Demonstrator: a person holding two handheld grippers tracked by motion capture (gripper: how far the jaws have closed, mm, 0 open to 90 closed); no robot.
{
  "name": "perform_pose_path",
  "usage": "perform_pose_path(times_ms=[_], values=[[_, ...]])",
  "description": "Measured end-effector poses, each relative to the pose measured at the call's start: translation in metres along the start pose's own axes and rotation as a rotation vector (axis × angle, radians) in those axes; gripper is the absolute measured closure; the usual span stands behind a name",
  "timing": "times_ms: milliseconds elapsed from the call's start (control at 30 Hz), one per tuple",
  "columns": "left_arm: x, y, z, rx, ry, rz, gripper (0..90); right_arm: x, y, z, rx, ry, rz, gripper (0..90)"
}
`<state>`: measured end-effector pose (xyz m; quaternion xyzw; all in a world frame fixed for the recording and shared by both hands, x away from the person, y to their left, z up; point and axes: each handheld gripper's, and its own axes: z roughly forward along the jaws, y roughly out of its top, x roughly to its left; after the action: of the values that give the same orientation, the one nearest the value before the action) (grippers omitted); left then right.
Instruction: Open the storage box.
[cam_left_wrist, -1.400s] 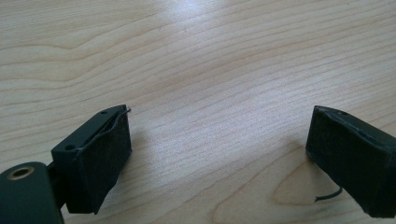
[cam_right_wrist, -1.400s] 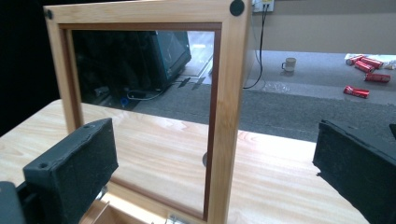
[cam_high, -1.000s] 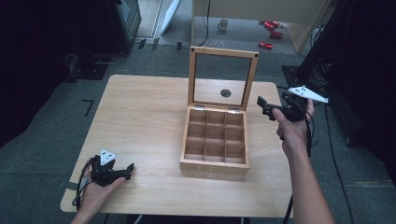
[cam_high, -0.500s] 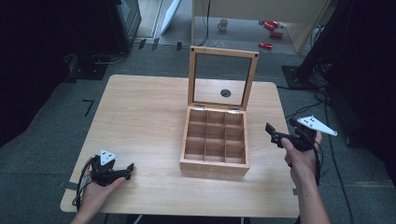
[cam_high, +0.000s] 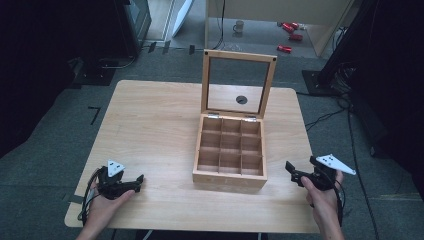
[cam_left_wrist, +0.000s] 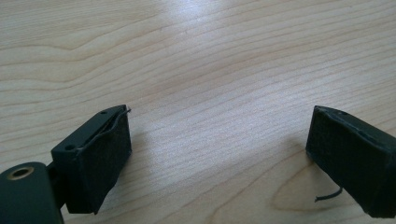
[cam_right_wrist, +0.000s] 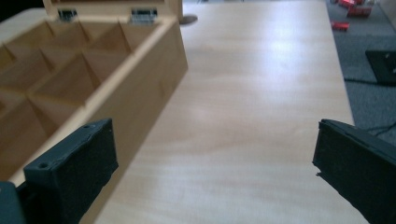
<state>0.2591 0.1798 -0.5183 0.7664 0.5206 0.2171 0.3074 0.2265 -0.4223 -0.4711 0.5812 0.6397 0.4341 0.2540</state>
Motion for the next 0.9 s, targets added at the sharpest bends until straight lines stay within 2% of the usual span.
perform_pose_path(times_ms=[67,100,167,300,333,433,633,900], values=[[0.0,0.0,0.0,0.0,-0.001,-0.001,6.8,-0.001,-0.012,0.001,0.028,-0.01,-0.007,0.0],[0.0,0.0,0.0,0.0,-0.001,-0.001,6.8,-0.001,-0.012,0.001,0.028,-0.01,-0.007,0.0],[0.0,0.0,0.0,0.0,-0.001,-0.002,6.8,-0.003,-0.026,0.003,0.07,-0.018,-0.008,0.0],[0.0,0.0,0.0,0.0,-0.001,-0.001,6.8,-0.001,-0.035,0.005,0.104,-0.025,-0.02,0.0],[0.0,0.0,0.0,0.0,-0.001,-0.001,6.8,0.002,-0.039,0.007,0.125,-0.028,-0.038,0.0],[0.0,0.0,0.0,0.0,-0.001,-0.001,6.8,0.005,-0.045,0.01,0.153,-0.043,-0.07,0.0],[0.0,0.0,0.0,0.0,-0.001,0.0,6.8,0.007,-0.052,0.016,0.192,-0.03,-0.064,0.0],[0.0,0.0,0.0,-0.001,-0.002,0.003,6.8,0.013,-0.054,0.022,0.24,-0.078,-0.127,0.0]])
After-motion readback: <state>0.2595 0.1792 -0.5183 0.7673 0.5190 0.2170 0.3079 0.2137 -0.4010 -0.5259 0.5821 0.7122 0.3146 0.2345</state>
